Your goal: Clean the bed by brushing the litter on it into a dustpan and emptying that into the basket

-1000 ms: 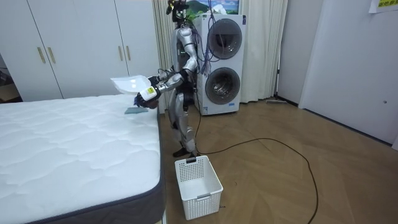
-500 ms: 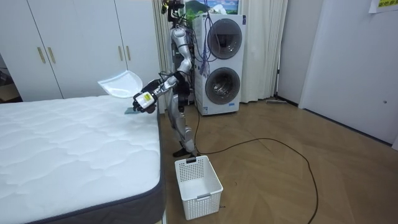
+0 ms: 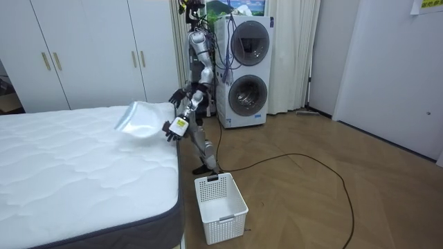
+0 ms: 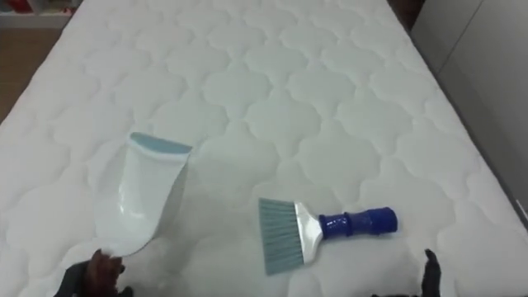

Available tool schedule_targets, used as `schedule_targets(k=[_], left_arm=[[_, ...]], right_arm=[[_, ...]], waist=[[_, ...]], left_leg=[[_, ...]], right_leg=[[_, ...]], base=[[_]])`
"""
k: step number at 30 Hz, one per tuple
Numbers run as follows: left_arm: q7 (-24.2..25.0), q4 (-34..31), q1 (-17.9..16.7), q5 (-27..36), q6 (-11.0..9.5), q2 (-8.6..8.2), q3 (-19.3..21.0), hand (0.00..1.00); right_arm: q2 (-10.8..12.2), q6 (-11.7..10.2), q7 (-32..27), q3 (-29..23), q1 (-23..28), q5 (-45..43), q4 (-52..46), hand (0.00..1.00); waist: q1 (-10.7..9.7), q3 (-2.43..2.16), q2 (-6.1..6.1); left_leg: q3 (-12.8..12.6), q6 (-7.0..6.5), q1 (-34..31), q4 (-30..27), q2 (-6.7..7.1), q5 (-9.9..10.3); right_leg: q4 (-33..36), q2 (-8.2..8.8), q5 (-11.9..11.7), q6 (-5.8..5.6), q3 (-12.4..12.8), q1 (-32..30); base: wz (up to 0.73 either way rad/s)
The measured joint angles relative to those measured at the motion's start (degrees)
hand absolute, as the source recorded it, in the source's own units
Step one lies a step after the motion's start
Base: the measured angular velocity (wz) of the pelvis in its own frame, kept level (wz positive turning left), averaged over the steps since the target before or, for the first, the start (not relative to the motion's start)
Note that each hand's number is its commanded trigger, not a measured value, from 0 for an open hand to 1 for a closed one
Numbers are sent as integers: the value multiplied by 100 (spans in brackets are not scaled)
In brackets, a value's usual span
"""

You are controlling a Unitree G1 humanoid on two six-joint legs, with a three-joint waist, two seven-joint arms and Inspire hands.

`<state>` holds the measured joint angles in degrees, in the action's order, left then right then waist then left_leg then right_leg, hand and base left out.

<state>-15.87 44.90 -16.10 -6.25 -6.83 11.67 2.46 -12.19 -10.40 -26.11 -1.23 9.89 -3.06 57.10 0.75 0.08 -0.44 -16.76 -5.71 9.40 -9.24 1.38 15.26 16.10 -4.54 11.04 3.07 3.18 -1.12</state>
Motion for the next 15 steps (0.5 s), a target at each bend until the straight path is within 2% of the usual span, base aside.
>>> schedule_targets(k=[4, 6, 9, 13, 15], left_arm=[[149, 654, -57, -4, 143, -21, 263, 0], [281, 989, -59, -5, 278, -81, 439, 0], [345, 1219, -89, -9, 420, -100, 475, 0], [418, 1310, -149, -89, 573, -106, 548, 0], [426, 1320, -169, -374, 676, -154, 695, 0]], right_arm=[[61, 88, 154, -216, 77, 106, 445, 0], [109, 256, 384, -246, 57, 163, 820, 0], [120, 493, 700, -245, 60, 169, 1055, 0], [138, 679, 1089, -244, 39, -48, 1204, 0], [146, 775, 1316, -245, 49, -310, 1237, 0]], waist=[[-42, 8, 9], [-30, 7, 9], [-26, 1, 22], [-27, 7, 28], [-31, 6, 31]], left_leg=[[38, 5, 47, 20, -1, 3], [53, 6, 102, 99, -7, 6], [64, 12, 174, 156, -12, 12], [69, 15, 225, 154, -31, 13], [68, 20, 246, 152, -32, 16]], right_leg=[[-42, -3, -16, -9, -9, 69], [-55, -23, -42, -5, -22, 94], [-94, -37, -73, -2, -33, 165], [-149, -57, -120, 3, -4, 248], [-140, -60, -120, 4, -30, 258]], base=[[2], [0], [0], [0], [0]])
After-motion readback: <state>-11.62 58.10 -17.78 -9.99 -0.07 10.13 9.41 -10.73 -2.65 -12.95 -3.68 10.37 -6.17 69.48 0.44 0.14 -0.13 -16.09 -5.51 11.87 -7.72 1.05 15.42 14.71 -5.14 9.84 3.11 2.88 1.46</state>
